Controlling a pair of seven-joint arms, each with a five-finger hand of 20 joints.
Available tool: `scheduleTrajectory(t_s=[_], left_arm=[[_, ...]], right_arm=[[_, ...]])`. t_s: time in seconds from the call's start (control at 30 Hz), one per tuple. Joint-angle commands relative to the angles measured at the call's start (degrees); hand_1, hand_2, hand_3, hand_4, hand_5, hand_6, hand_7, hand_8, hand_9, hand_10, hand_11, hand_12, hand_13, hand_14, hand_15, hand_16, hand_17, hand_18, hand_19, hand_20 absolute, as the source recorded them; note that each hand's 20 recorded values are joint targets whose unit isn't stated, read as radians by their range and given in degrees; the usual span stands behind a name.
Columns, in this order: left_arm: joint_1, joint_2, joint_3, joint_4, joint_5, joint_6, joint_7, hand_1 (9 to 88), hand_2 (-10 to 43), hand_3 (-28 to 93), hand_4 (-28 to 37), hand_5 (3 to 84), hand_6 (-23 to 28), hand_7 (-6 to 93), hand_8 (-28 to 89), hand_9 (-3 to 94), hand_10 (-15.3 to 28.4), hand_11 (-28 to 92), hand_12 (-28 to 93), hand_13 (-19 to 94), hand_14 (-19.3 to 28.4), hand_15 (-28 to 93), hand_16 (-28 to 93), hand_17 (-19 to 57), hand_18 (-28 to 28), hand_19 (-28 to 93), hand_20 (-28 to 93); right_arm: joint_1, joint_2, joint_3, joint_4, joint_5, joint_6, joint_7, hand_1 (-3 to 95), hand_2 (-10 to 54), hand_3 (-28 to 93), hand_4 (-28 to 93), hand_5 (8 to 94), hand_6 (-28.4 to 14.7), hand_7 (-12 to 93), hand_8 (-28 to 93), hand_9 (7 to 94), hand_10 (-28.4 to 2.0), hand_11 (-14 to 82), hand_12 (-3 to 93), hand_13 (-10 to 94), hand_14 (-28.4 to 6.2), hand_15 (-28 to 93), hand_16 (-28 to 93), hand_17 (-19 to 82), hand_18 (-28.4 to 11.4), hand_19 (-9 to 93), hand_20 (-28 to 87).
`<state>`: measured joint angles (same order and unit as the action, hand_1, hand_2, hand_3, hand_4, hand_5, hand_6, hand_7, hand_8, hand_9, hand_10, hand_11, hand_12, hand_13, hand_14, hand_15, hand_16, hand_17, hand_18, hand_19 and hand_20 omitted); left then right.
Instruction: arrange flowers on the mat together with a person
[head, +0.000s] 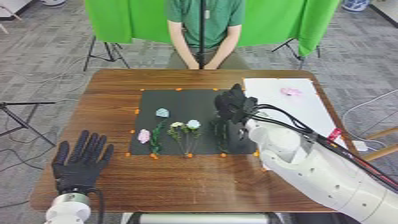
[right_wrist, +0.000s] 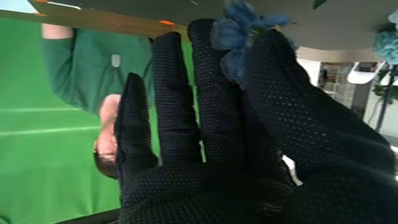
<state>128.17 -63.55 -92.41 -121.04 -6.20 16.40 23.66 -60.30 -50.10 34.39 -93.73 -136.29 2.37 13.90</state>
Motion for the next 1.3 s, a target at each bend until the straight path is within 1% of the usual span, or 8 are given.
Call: scheduleTrajectory(t_s=[0.03, 0.17, 0.23, 0.63, 0.7, 0.83, 1.03, 1.3], left_arm=[[0.7, -0.30, 0.33, 0.98, 0.33, 1.13, -0.94, 22.9, 15.7, 74, -28.3, 43.0, 8.2, 15.7, -12, 37.7, 14.0, 23, 5, 29, 14.4, 28, -9, -7.4, 16.2, 41, 10], [0.5, -0.19, 0.78, 1.05, -0.28, 1.13, -1.14, 23.4, 15.4, 74, -28.3, 43.1, 8.2, 15.6, -12, 37.8, 13.9, 23, 5, 29, 14.4, 28, -9, -7.3, 16.2, 41, 10], [0.3, -0.41, 1.09, 1.15, 0.15, 1.21, -1.39, 23.5, 15.4, 74, -28.3, 43.2, 8.1, 15.6, -12, 37.9, 13.8, 23, 5, 29, 14.4, 28, -9, -7.4, 16.2, 41, 10], [0.4, 0.17, 1.65, 1.17, -0.75, 1.19, -0.43, 22.9, 15.3, 75, -28.3, 43.4, 8.2, 15.6, -12, 38.0, 13.9, 23, 5, 29, 14.4, 28, -9, -7.3, 16.1, 41, 10], [0.5, -0.07, 1.44, 1.18, -0.41, 1.12, -0.77, 23.0, 15.2, 75, -28.3, 43.3, 8.2, 15.6, -12, 38.1, 13.9, 23, 5, 29, 14.4, 28, -9, -7.3, 16.1, 41, 10], [0.6, 0.25, 1.43, 1.16, -0.58, 1.07, -0.50, 23.0, 15.1, 75, -28.3, 43.3, 8.2, 15.7, -12, 38.0, 13.9, 23, 5, 29, 14.4, 28, -9, -7.3, 16.1, 41, 10], [0.9, -0.14, 1.19, 1.03, -0.28, 0.88, -0.72, 22.9, 14.7, 75, -28.3, 43.2, 8.1, 15.6, -12, 38.0, 13.9, 23, 5, 29, 14.4, 28, -9, -7.3, 16.1, 41, 10], [1.0, -0.49, 0.93, 1.01, 0.34, 0.07, -0.52, 23.0, 14.4, 75, -28.3, 43.1, 8.0, 15.5, -12, 37.9, 13.9, 23, 5, 29, 14.4, 28, -9, -7.4, 16.2, 41, 10]], right_arm=[[-1.1, 0.6, 0.7, -0.4, -0.6, 0.7, 0.3, 55.5, -2.4, 67, -28, 61.8, 2.7, 40, -11, 70.0, -8.6, 13.6, 24.0, 52, -10.4, 23, 21, 10, -18.7, 49, 15], [-2.6, 0.3, 2.1, -0.6, -0.1, -0.3, 1.0, 55.1, -2.7, 67, -28, 61.2, 2.6, 40, -11, 69.6, -8.8, 14.0, 23.3, 51, -10.5, 23, 20, 10, -18.8, 49, 15], [-3.1, 0.4, 2.5, -0.9, 0.5, -0.6, 1.5, 54.7, -2.9, 68, -28, 60.7, 2.5, 39, -11, 69.1, -9.1, 14.5, 22.5, 51, -10.6, 23, 20, 10, -18.9, 49, 14], [-3.6, 0.9, 3.0, -2.4, 1.8, -0.1, 1.8, 50.4, -5.5, 75, -28, 56.9, 1.9, 31, -11, 65.7, -9.9, 18.3, 16.7, 51, -10.9, 23, 19, 8, -19.6, 48, 10], [-4.2, 0.9, 3.8, -3.2, 2.0, 0.3, 1.8, 49.9, -5.7, 76, -28, 56.7, 1.7, 30, -12, 65.2, -10.0, 18.3, 16.4, 51, -11.1, 23, 19, 8, -19.6, 48, 10], [-5.1, 1.5, 5.3, -5.2, 3.2, 1.5, 2.4, 48.3, -6.0, 78, -28, 56.0, 1.5, 28, -14, 64.0, -10.2, 18.5, 16.0, 51, -11.5, 23, 18, 8, -19.8, 48, 9], [-7.2, 2.1, 8.9, -8.6, 6.1, 1.8, 3.8, 45.9, -6.4, 80, -28, 54.5, 0.8, 27, -18, 62.2, -10.5, 18.0, 15.5, 50, -11.9, 24, 18, 7, -20.1, 49, 9], [-15.5, 2.3, 21.9, -15.9, 16.6, 4.8, 8.1, 42.6, -4.7, 80, -28, 53.4, -0.5, 25, -17, 59.8, -11.5, 17.2, 15.0, 48, -13.0, 24, 18, 7, -20.4, 49, 8]])
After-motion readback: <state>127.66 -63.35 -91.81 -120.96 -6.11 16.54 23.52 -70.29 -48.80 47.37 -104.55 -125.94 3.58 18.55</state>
